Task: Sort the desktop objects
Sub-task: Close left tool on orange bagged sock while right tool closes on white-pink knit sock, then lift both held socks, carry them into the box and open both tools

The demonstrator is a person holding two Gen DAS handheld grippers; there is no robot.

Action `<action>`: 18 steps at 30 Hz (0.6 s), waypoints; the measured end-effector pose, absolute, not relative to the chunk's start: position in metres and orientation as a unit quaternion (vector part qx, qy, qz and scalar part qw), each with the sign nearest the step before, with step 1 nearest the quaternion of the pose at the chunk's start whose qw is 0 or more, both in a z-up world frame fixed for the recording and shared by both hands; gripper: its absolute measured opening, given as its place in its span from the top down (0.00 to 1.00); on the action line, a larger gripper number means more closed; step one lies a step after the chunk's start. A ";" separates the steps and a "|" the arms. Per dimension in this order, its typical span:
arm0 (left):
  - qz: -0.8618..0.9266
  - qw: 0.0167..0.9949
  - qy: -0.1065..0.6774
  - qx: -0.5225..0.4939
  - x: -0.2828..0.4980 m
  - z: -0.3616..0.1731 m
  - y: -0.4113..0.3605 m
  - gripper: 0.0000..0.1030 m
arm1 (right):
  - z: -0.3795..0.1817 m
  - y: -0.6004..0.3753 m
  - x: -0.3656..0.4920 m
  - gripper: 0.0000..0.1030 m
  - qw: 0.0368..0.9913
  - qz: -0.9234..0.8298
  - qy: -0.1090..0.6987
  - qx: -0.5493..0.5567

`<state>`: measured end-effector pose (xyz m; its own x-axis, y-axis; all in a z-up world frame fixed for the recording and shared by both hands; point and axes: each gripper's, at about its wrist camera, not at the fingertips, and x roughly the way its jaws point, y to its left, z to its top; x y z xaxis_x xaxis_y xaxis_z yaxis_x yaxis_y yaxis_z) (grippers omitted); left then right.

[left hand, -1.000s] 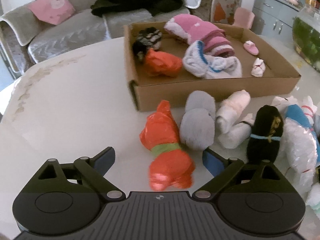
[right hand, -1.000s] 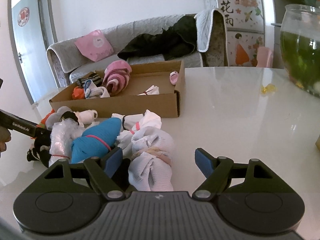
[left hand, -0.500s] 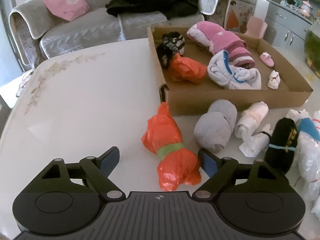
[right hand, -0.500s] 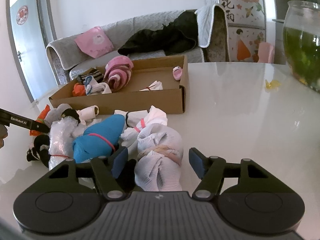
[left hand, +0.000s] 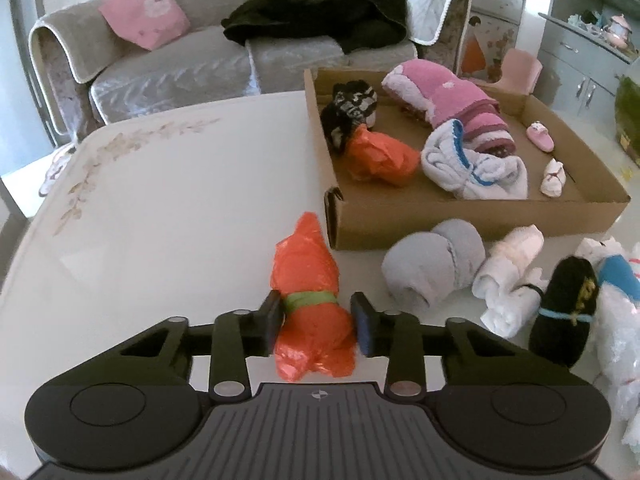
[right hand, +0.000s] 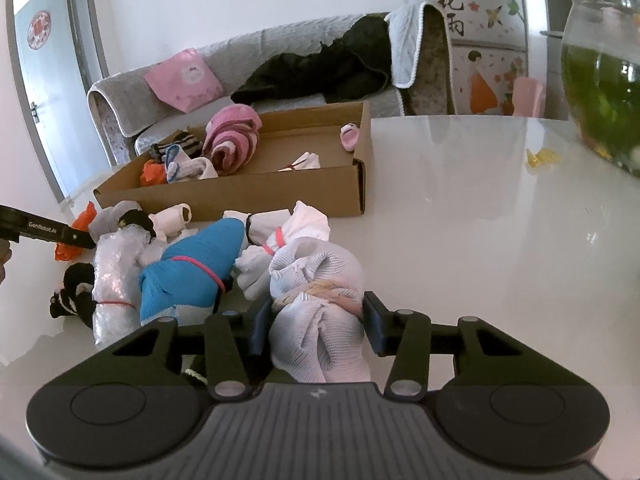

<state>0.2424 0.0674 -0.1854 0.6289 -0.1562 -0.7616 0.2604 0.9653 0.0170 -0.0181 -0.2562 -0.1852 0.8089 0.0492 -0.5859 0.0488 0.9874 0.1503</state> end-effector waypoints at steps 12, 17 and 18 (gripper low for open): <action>-0.127 0.907 0.397 0.060 0.202 -0.161 0.076 0.59 | -0.176 -0.262 -0.032 0.59 0.948 0.001 0.303 0.093; -0.142 0.910 0.385 0.057 0.179 -0.145 0.075 0.59 | -0.172 -0.267 -0.037 0.59 0.949 -0.001 0.301 0.095; -0.146 0.910 0.384 0.055 0.175 -0.141 0.075 0.59 | -0.170 -0.268 -0.039 0.59 0.949 -0.001 0.299 0.097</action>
<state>0.1749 0.0746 -0.1414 0.6629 -0.2233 -0.7146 0.3083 0.9512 -0.0112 -0.0391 -0.2683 -0.1698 0.8215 0.0565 -0.5673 0.0590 0.9813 0.1831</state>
